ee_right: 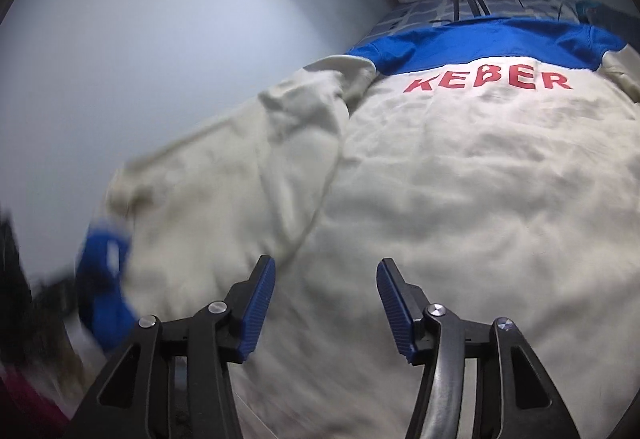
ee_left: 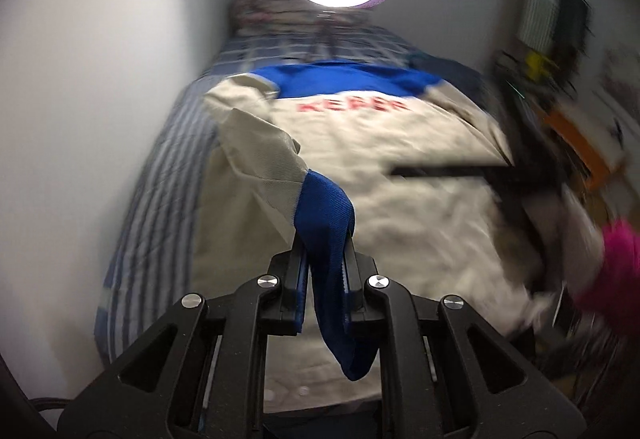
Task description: Fold large clothes
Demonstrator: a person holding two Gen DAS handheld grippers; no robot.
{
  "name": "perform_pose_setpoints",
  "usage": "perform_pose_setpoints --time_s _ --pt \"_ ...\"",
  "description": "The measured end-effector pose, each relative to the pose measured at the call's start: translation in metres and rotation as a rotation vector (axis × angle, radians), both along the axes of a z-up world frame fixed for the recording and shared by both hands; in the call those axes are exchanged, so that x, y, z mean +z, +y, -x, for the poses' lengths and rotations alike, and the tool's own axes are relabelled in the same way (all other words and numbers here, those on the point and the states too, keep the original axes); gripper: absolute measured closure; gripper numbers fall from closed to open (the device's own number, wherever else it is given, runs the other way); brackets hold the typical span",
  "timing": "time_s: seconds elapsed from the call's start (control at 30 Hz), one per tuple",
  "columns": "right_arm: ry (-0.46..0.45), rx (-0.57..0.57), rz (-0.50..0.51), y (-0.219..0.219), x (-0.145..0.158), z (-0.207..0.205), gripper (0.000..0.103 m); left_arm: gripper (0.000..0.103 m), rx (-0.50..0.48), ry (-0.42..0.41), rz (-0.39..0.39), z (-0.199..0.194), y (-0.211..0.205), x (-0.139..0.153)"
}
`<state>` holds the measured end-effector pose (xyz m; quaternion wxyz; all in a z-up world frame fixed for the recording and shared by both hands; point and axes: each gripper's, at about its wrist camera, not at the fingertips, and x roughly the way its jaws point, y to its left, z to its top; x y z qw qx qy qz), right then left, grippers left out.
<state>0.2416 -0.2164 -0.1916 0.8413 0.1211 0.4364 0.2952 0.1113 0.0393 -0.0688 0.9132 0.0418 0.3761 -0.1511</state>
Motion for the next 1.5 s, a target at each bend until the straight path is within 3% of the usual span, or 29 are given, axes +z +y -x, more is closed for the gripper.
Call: perform_pose_setpoints --time_s 0.1,0.27,0.5,0.57,0.63,0.7,0.8,0.93,1.03,1.13,1.17,1.2,1.27,1.37,1.47,1.5 --pt "0.058 -0.014 -0.057 0.004 0.010 -0.032 0.047 0.092 -0.062 -0.021 -0.076 0.007 -0.019 -0.008" --pt "0.047 0.034 -0.131 0.032 0.042 -0.071 0.038 0.092 -0.156 -0.019 -0.192 0.021 -0.042 -0.030" --pt "0.081 0.193 -0.052 0.109 0.062 -0.120 0.033 0.092 -0.275 0.000 -0.287 0.036 -0.069 -0.059" --pt "0.080 0.199 0.038 0.128 0.060 -0.129 0.032 0.092 -0.292 0.007 -0.306 0.039 -0.071 -0.065" --pt "0.096 0.192 0.156 0.142 0.048 -0.137 0.045 0.092 -0.302 0.010 -0.314 0.039 -0.070 -0.068" --pt "0.142 0.189 0.216 0.144 0.033 -0.145 0.081 0.092 -0.303 0.014 -0.313 0.043 -0.070 -0.069" --pt "0.190 0.157 0.208 0.122 0.018 -0.151 0.101 0.092 -0.305 0.017 -0.317 0.043 -0.069 -0.073" --pt "0.193 0.080 0.175 0.077 0.014 -0.152 0.103 0.090 -0.331 0.031 -0.313 0.048 -0.077 -0.076" --pt "0.211 0.010 0.153 0.043 0.008 -0.148 0.103 0.085 -0.343 0.086 -0.252 0.051 -0.076 -0.074" --pt "0.211 -0.059 0.302 0.020 -0.006 -0.139 0.097 0.080 -0.331 0.159 -0.125 0.055 -0.063 -0.066" --pt "0.209 -0.062 0.346 0.014 -0.009 -0.135 0.092 0.078 -0.311 0.174 -0.085 0.055 -0.057 -0.063" --pt "0.217 -0.054 0.352 0.007 -0.011 -0.131 0.078 0.072 -0.289 0.187 -0.047 0.055 -0.050 -0.062" --pt "0.203 -0.043 0.334 -0.002 -0.005 -0.121 0.063 0.060 -0.181 0.236 0.073 0.050 -0.026 -0.061" --pt "0.136 -0.001 0.293 -0.005 0.018 -0.105 0.061 0.059 0.007 0.320 0.231 0.039 0.009 -0.075" --pt "0.064 0.055 0.260 0.005 0.041 -0.090 0.041 0.059 0.106 0.407 0.374 0.032 0.022 -0.098" --pt "0.040 0.081 0.250 0.014 0.049 -0.086 0.039 0.059 0.133 0.421 0.405 0.031 0.022 -0.104"
